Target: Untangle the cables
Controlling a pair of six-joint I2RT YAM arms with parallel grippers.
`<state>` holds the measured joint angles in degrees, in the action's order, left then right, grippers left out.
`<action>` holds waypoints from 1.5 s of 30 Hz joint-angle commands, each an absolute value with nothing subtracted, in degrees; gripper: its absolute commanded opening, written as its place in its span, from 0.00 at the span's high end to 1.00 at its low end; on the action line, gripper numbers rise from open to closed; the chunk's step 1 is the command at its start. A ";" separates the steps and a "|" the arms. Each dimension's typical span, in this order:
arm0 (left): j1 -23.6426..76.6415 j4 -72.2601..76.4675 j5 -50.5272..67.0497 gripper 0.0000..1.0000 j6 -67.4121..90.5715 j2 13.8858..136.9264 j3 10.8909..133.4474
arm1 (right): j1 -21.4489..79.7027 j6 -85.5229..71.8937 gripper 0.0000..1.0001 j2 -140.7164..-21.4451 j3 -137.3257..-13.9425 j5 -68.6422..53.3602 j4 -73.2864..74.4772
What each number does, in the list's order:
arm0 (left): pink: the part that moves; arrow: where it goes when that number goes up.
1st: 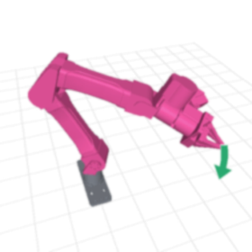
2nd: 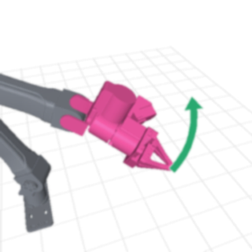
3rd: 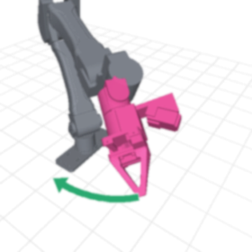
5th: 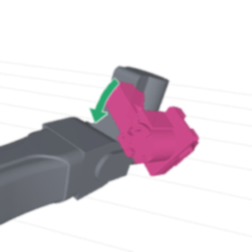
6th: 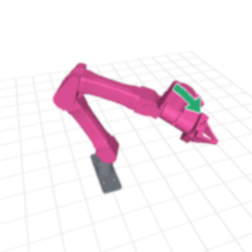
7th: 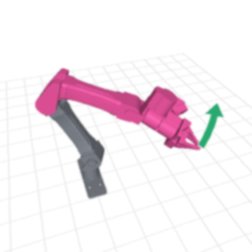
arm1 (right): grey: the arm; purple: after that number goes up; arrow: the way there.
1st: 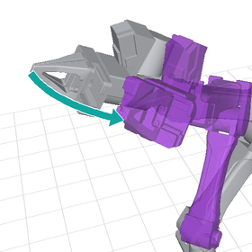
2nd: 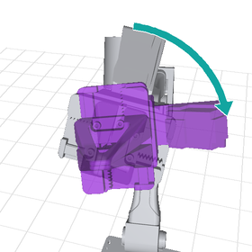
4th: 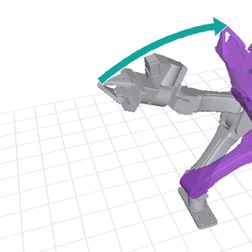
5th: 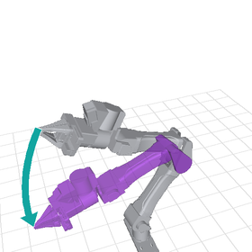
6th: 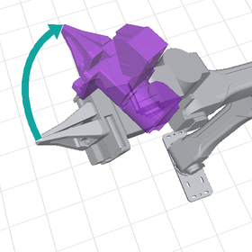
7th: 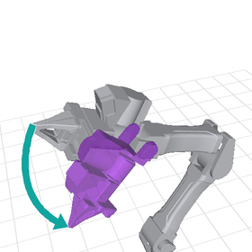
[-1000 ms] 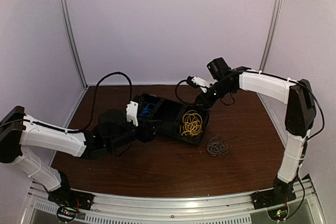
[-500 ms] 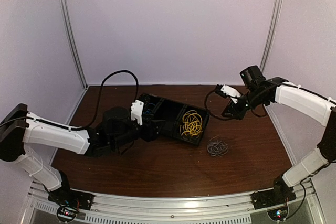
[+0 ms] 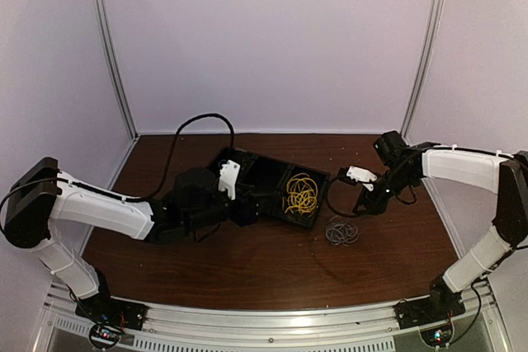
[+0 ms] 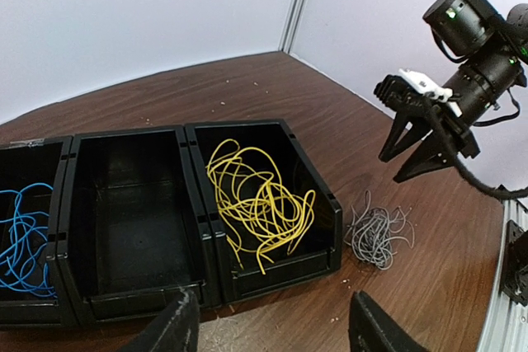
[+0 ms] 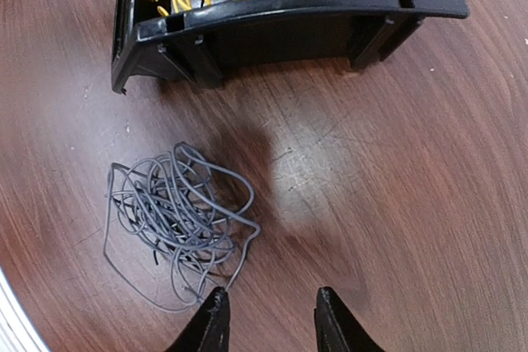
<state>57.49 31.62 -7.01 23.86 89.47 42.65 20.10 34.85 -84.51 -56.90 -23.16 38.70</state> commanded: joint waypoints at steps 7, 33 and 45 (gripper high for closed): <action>58.31 33.29 -6.31 0.37 23.29 87.20 42.01 | 19.78 39.20 0.58 -95.78 -61.17 -30.09 35.05; 65.73 46.37 -3.94 0.34 7.91 90.00 45.02 | 32.00 36.20 1.00 -76.71 -89.68 -48.09 58.94; 68.60 52.38 -5.38 0.32 6.50 92.41 47.58 | 38.78 30.64 1.00 -83.80 -107.49 -52.38 57.84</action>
